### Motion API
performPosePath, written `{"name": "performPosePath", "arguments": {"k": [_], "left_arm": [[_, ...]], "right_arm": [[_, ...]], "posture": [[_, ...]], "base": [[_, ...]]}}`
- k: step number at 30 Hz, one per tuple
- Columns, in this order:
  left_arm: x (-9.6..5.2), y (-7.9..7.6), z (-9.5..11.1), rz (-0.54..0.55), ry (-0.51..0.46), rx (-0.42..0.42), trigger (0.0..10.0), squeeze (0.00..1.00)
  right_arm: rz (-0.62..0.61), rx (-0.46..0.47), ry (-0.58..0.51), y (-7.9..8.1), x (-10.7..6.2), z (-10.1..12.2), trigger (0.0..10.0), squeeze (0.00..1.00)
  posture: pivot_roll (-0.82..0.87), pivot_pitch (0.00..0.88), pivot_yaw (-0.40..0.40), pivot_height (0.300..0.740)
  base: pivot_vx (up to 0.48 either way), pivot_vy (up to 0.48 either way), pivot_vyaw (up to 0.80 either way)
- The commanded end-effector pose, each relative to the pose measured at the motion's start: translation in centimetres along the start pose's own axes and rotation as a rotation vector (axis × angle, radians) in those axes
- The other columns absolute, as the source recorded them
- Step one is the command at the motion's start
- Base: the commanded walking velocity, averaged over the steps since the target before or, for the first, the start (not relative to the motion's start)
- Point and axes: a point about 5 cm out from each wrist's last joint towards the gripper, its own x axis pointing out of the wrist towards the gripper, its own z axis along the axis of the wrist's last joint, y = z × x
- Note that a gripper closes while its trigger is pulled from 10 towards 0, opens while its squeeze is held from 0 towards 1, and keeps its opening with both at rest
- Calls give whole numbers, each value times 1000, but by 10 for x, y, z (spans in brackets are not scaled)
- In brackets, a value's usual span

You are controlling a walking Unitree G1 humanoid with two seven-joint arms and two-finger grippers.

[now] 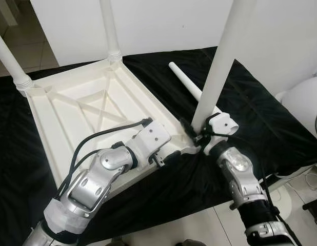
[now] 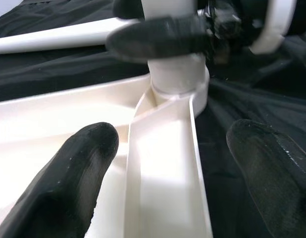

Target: Building children table

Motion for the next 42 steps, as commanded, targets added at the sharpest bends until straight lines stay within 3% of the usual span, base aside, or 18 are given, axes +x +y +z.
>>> {"name": "performPosePath", "arguments": {"k": [1, 8, 10, 12, 20, 34, 37, 42], "left_arm": [[-1, 0, 2, -1, 5, 21, 10000, 0], [-1, 0, 2, -4, 5, 24, 10000, 0], [-1, -1, 2, -6, 3, 24, 10000, 0], [0, -1, 2, -6, -1, 30, 10000, 0], [1, -2, 2, -6, -3, 33, 10000, 0], [1, -1, 2, 1, -4, 35, 10000, 0], [1, -1, 3, 5, -5, 34, 10000, 0], [1, -1, 2, 9, -6, 34, 10000, 0]], "right_arm": [[-106, 18, 224, -13, -22, -42, 10000, 0], [-173, 22, 227, -15, -17, -43, 10000, 0], [-192, 44, 225, -12, -14, -43, 10000, 0], [-232, 87, 213, 3, -5, -42, 10000, 0], [-199, 135, 216, 17, 5, -38, 10000, 0], [-232, 110, 247, 7, 7, -39, 10000, 0], [-281, 119, 251, 7, 4, -41, 10000, 0], [-466, 147, 255, 7, 1, -41, 10000, 0]], "posture": [[-54, 46, 50, 740], [-56, 37, 48, 740], [-57, 33, 46, 740], [-56, 27, 44, 740], [-55, 23, 43, 740], [-55, 21, 33, 740], [-55, 25, 32, 740], [-55, 25, 32, 740]], "base": [[0, 0, 0], [0, 0, 0], [0, 0, 0], [0, 0, 0], [0, 0, 0], [0, 0, 0], [0, 0, 0], [0, 0, 0]]}}
